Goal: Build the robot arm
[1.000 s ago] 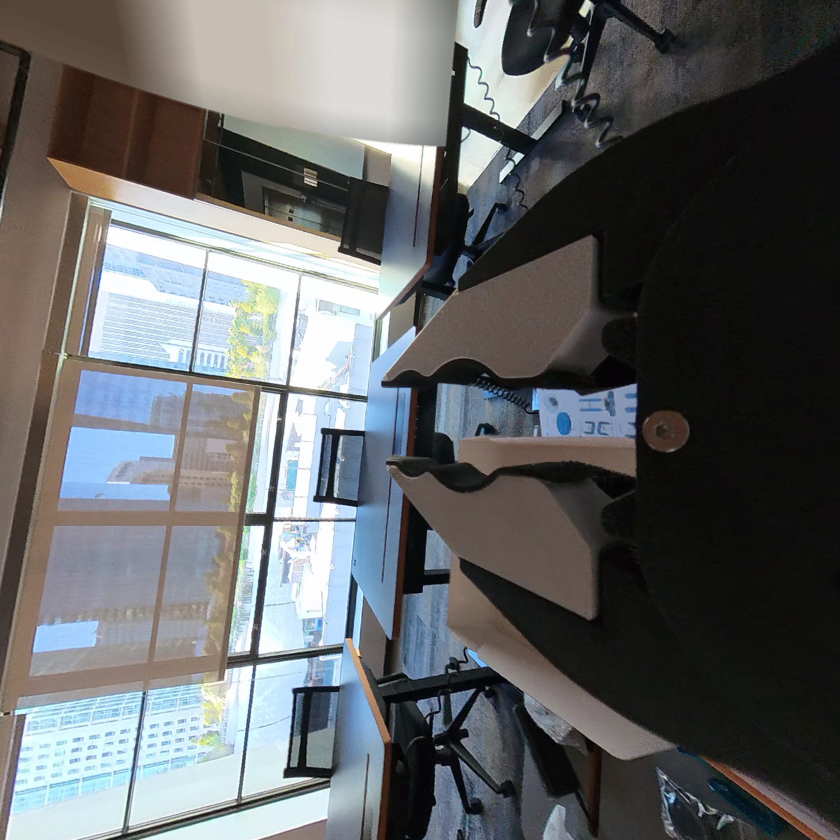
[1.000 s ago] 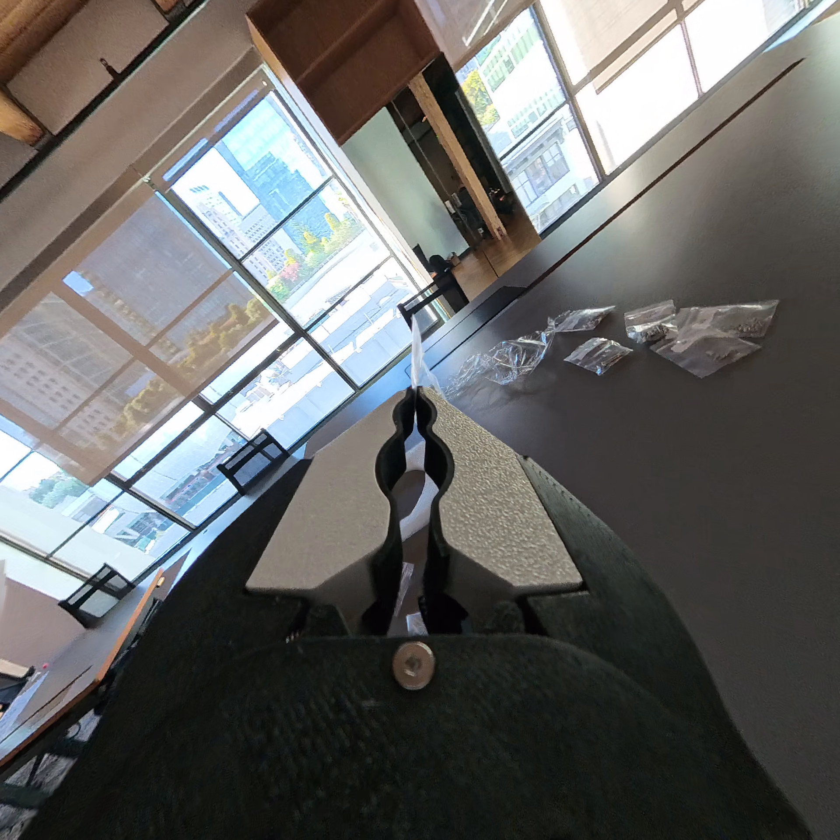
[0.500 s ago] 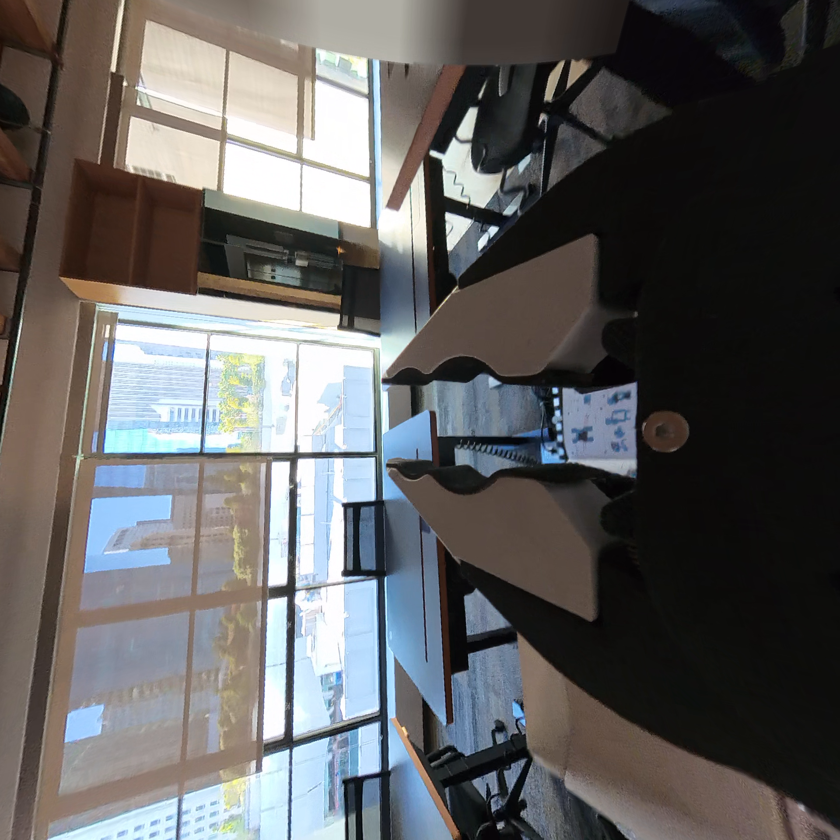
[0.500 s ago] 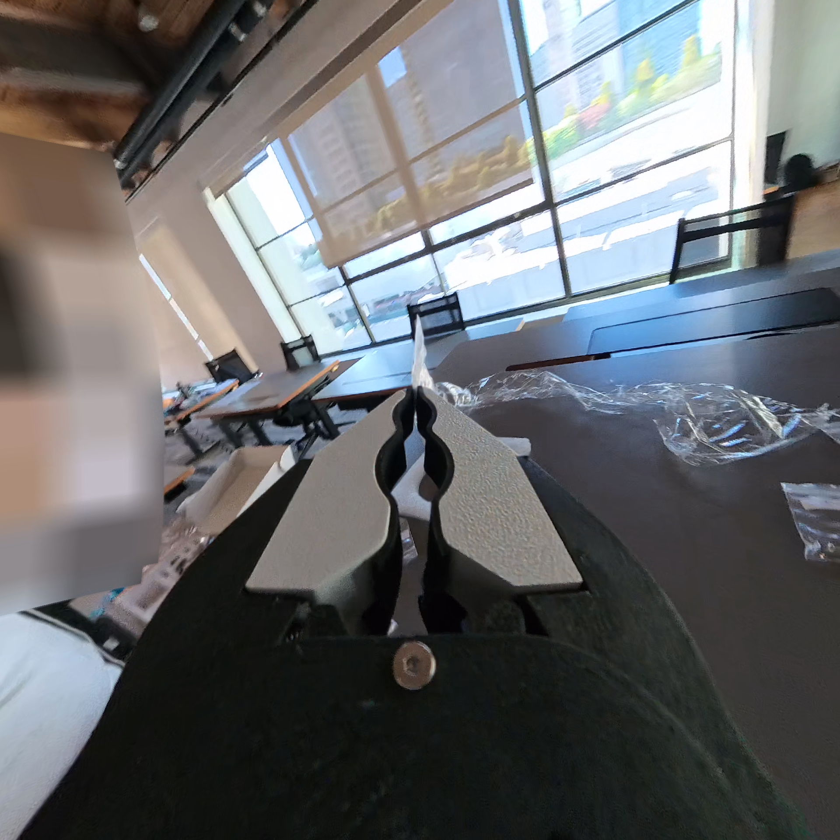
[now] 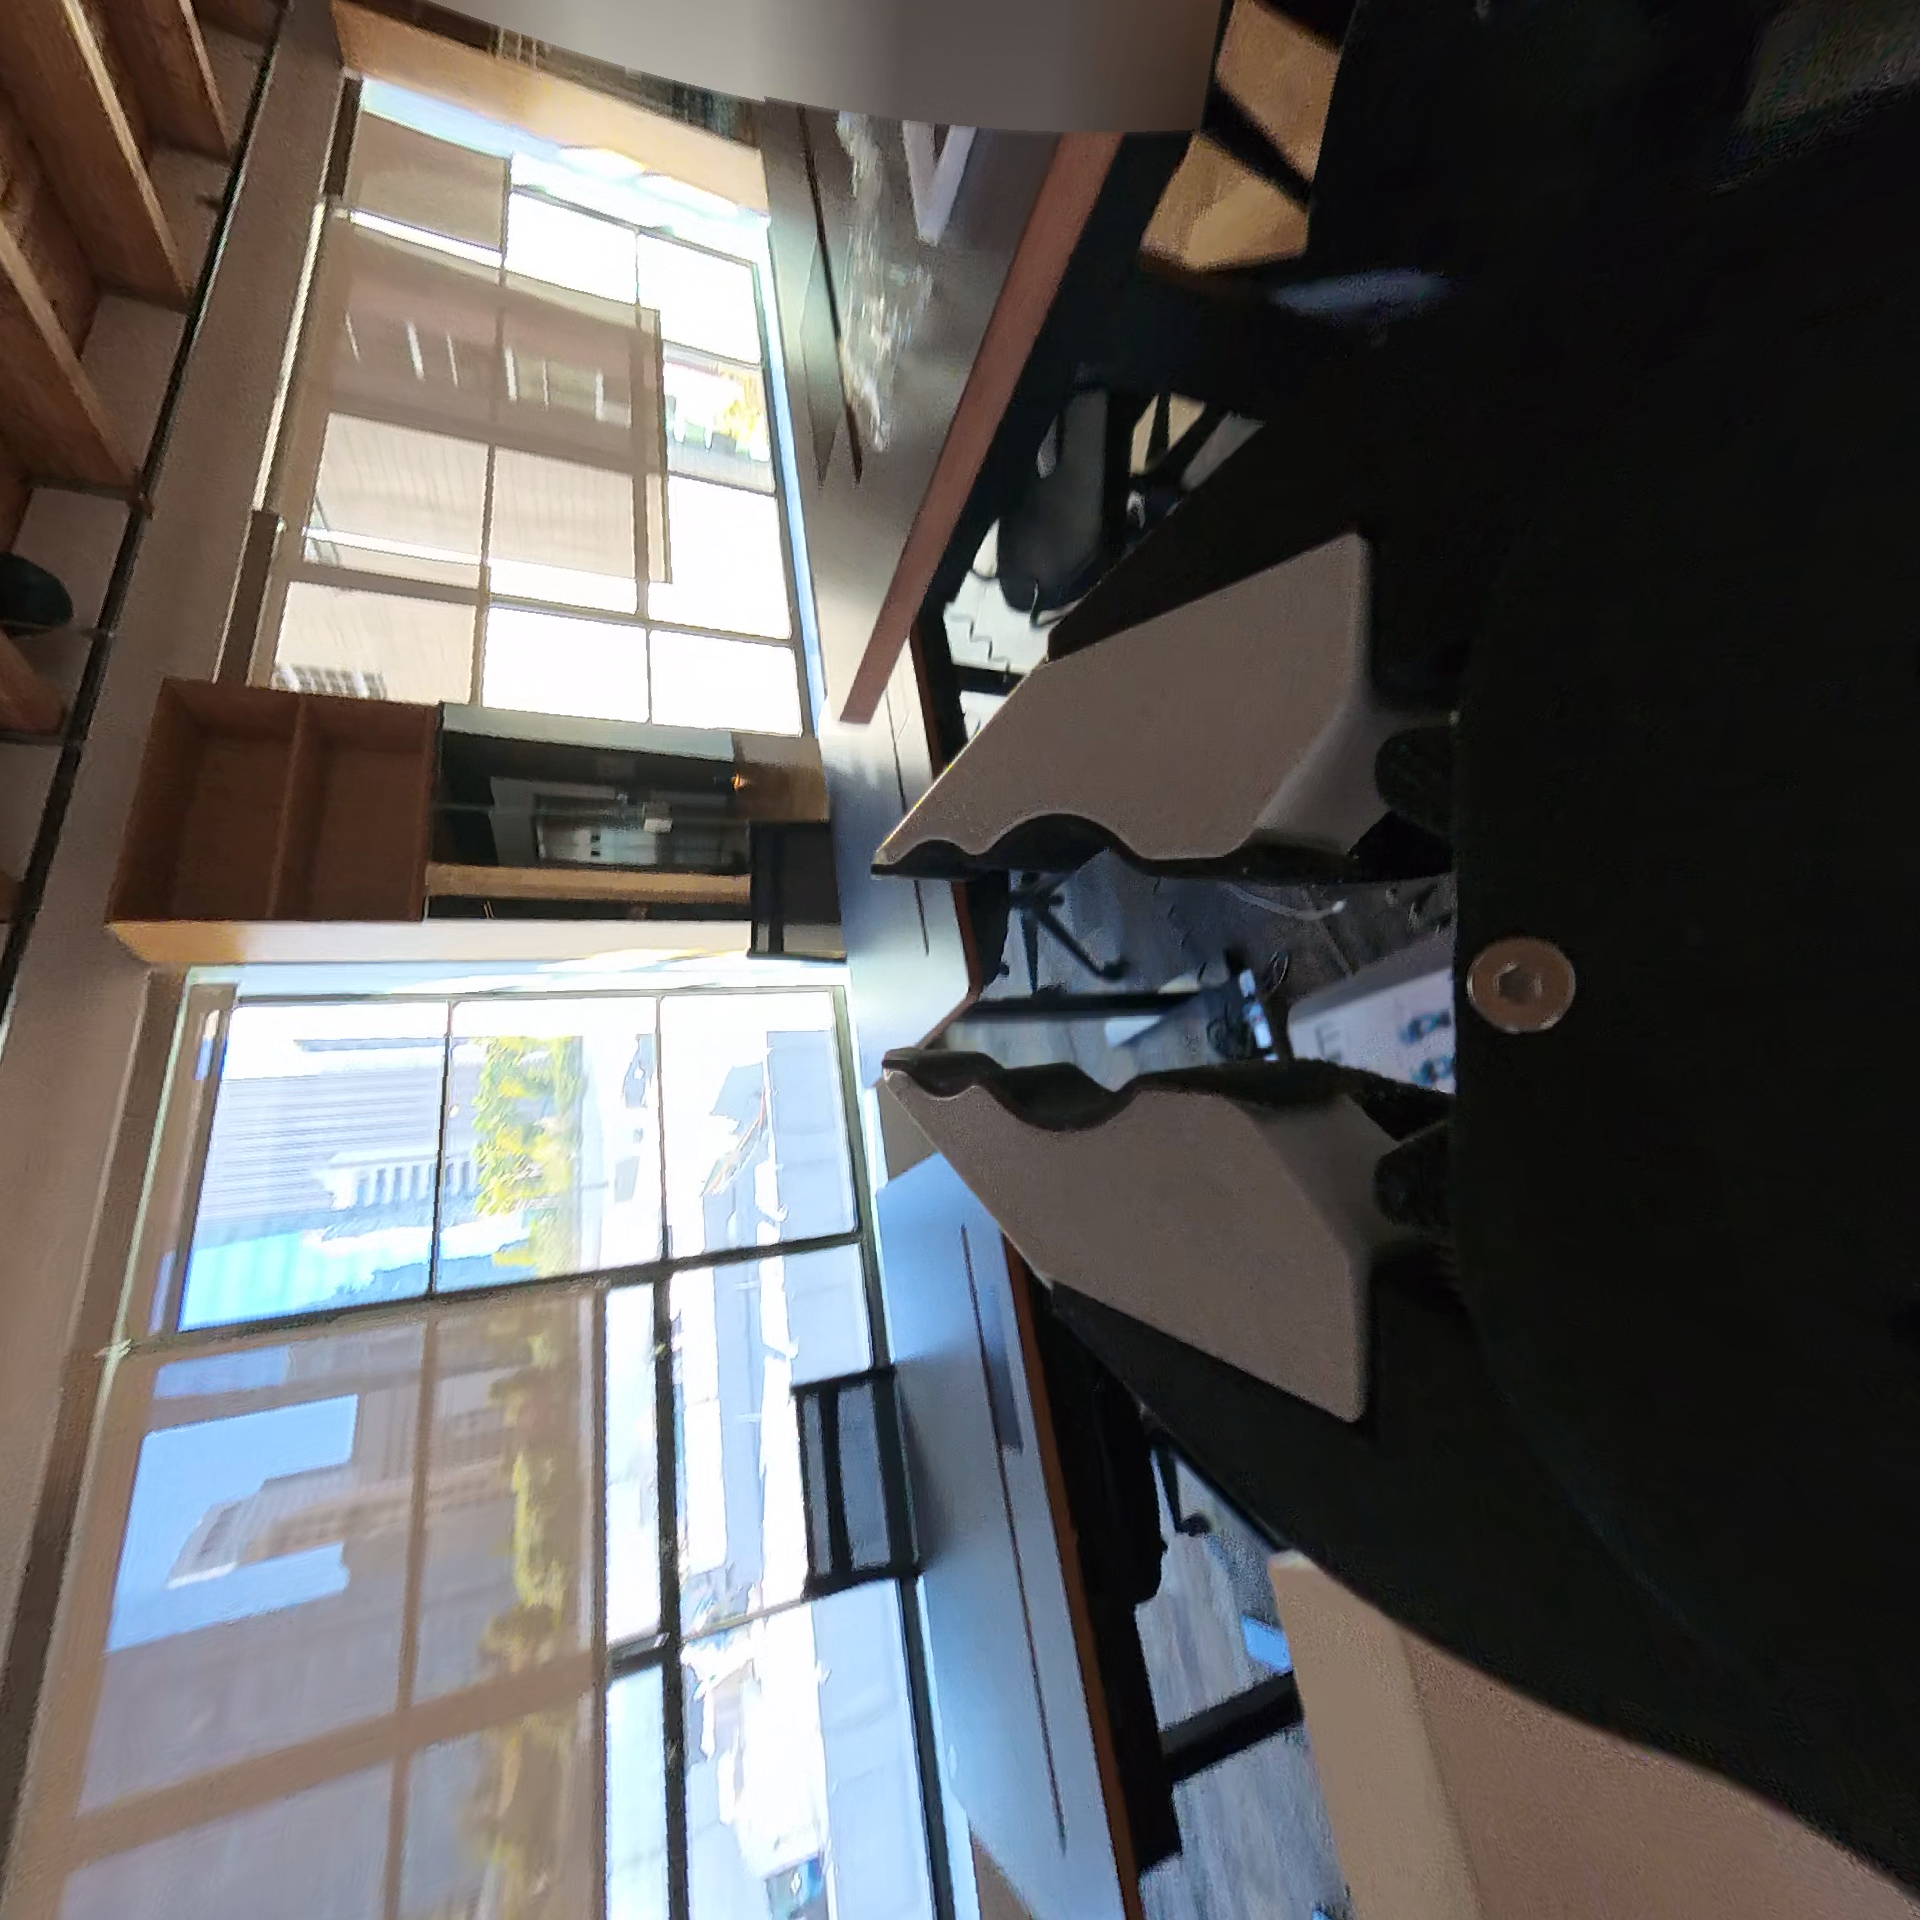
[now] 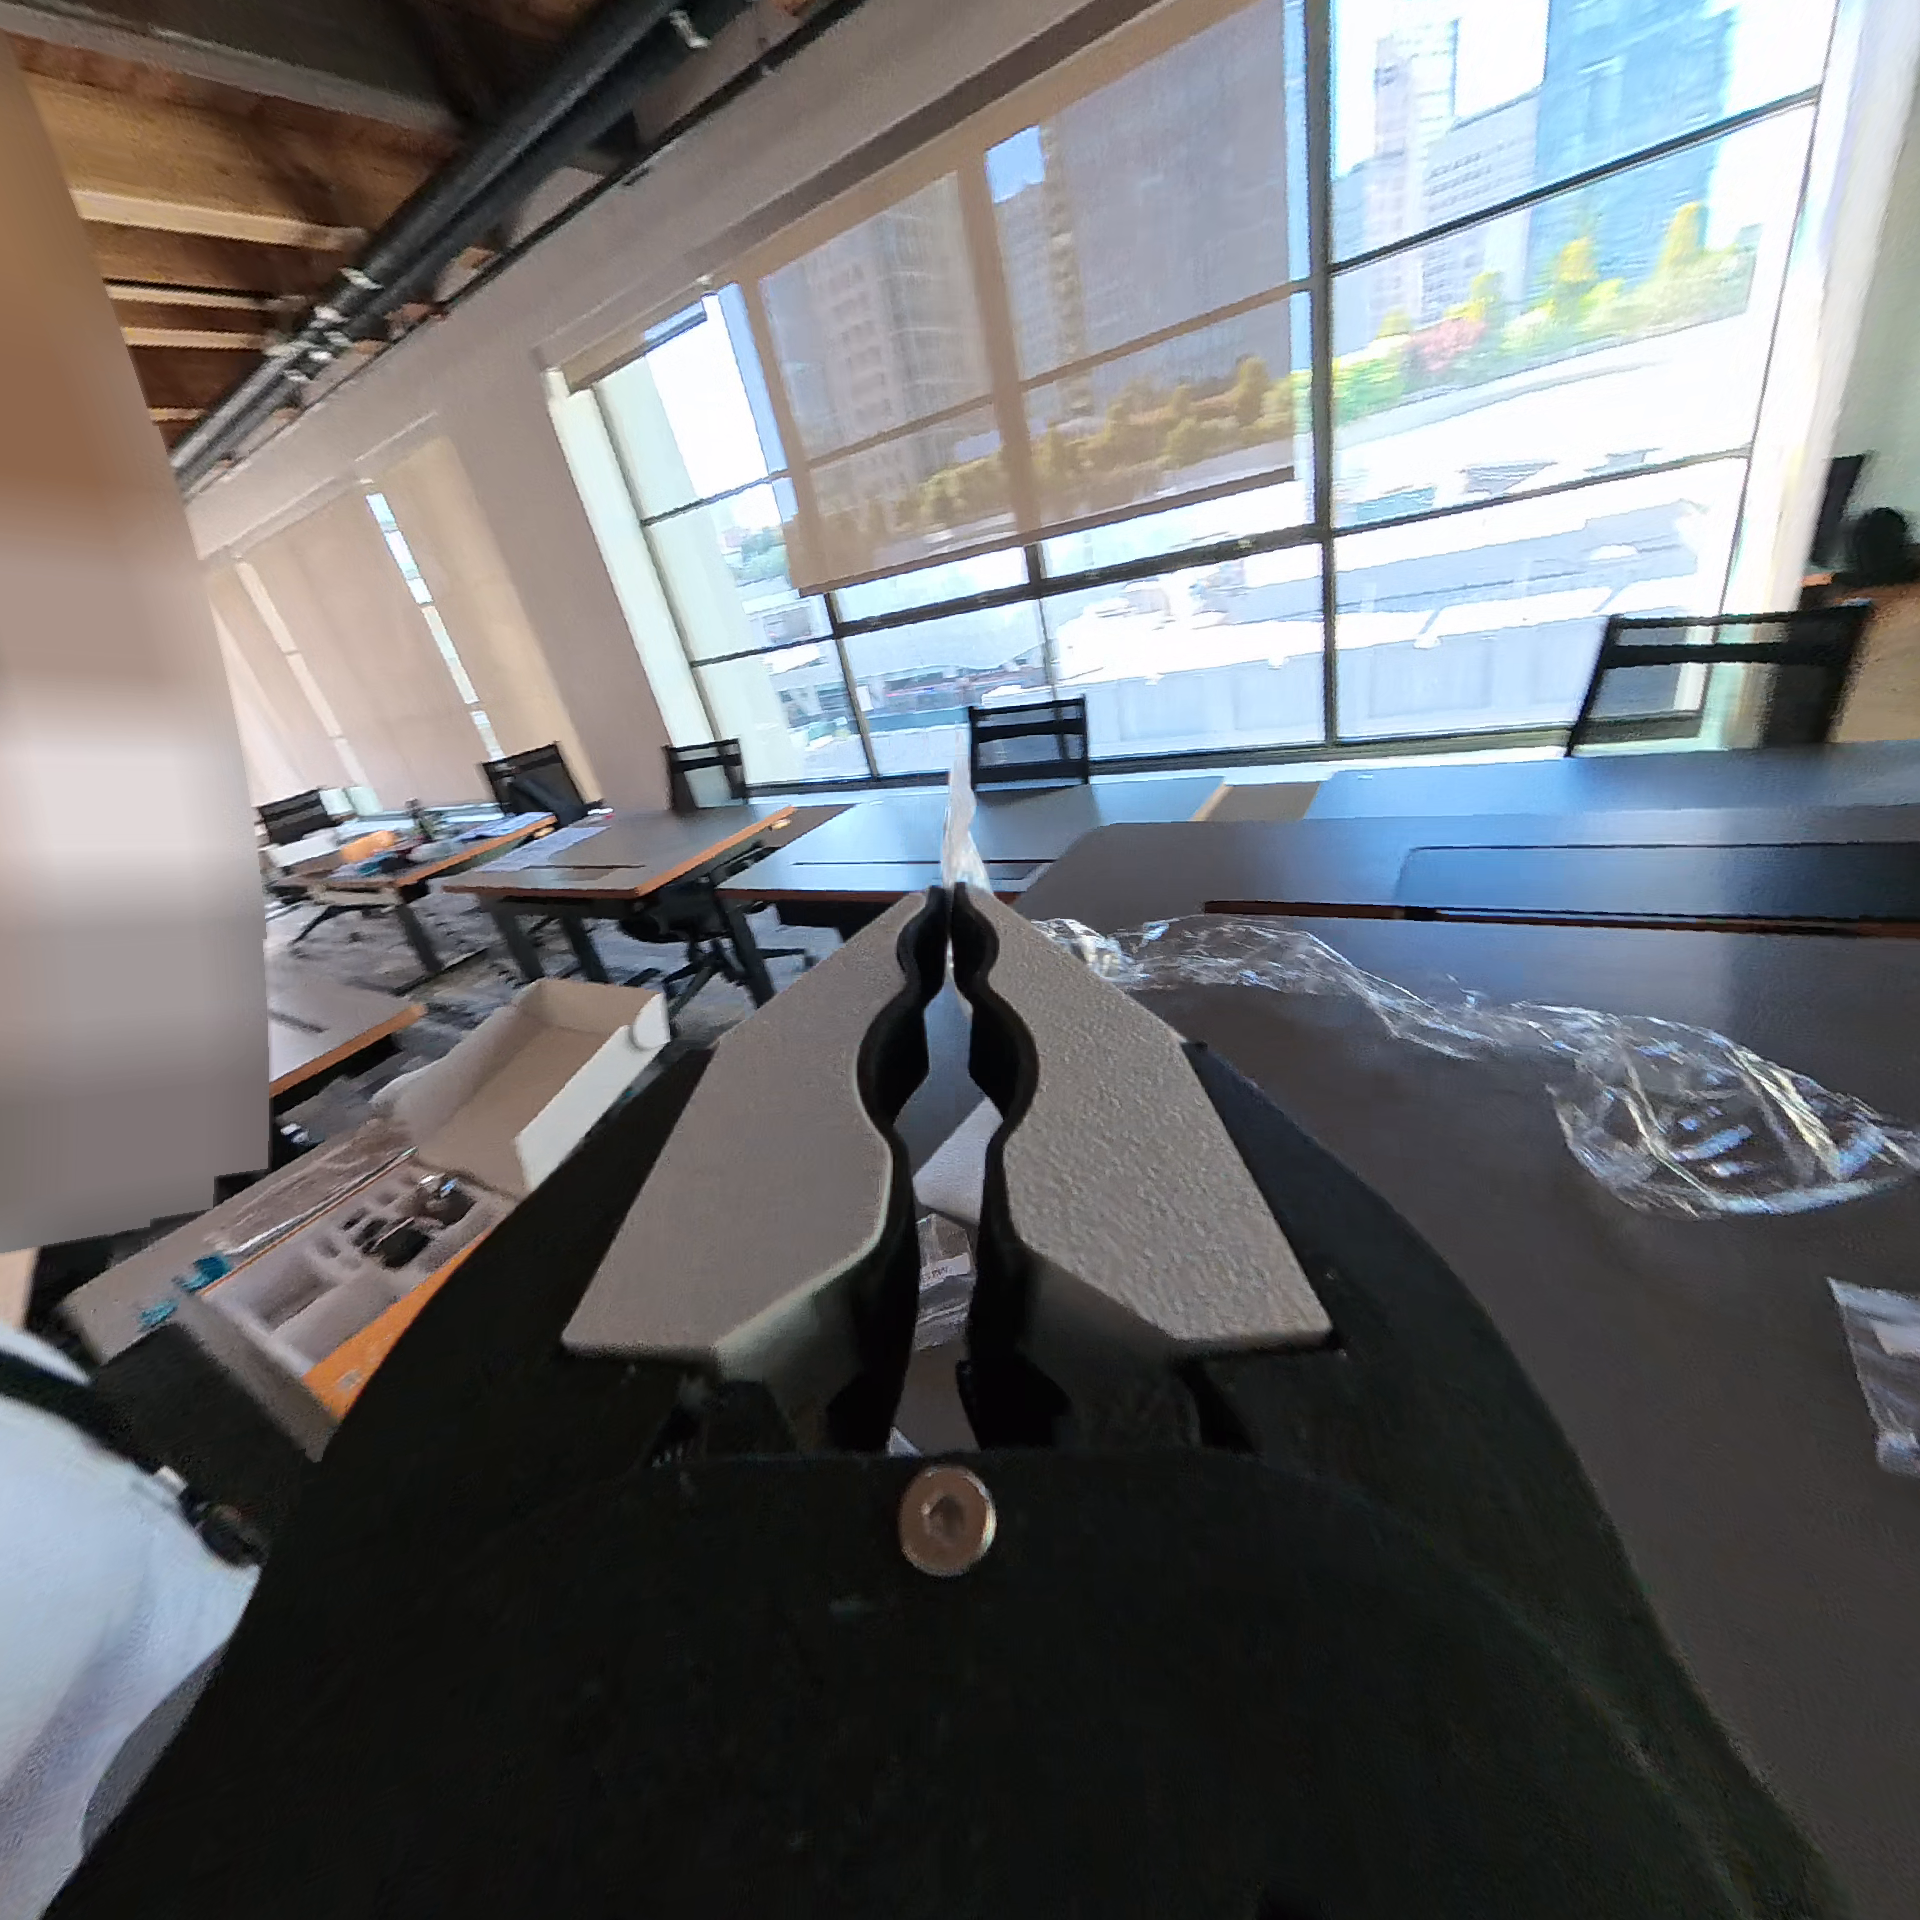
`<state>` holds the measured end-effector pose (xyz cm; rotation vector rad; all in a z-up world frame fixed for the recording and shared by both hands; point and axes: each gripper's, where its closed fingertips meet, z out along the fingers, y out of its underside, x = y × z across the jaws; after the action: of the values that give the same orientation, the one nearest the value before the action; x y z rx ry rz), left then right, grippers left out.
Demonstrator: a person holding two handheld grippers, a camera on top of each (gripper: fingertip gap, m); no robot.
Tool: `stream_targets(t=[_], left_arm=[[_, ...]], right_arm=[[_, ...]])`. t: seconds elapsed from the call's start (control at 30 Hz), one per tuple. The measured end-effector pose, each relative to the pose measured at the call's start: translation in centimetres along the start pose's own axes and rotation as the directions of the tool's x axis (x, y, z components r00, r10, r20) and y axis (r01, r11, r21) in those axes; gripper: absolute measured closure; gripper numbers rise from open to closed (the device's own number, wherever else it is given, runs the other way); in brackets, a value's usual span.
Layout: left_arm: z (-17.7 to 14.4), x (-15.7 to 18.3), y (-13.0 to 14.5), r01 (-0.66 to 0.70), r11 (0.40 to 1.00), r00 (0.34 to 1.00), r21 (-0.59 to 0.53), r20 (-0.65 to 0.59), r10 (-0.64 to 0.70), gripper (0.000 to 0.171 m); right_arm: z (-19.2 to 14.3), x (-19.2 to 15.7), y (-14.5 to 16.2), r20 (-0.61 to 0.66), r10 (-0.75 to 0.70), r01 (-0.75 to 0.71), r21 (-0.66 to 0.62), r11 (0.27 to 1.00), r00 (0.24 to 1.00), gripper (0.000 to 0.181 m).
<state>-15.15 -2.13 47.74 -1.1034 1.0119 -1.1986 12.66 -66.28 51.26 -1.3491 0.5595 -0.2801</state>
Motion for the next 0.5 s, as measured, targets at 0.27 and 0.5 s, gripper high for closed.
stream_targets(t=[0.27,0.5], left_arm=[[-7.7,-28.0,-1.6,-0.232,0.967,0.859,-0.107,0.445,0.255,0.141],[-13.9,-45.0,-2.5,-0.251,0.941,0.766,-0.228,0.547,0.337,0.142]], right_arm=[[-1.3,4.5,4.1,-0.55,0.044,-0.055,-0.003,0.999,0.834,0.181],[2.4,2.0,0.2,-0.666,0.116,0.021,0.195,0.981,0.737,0.181]])
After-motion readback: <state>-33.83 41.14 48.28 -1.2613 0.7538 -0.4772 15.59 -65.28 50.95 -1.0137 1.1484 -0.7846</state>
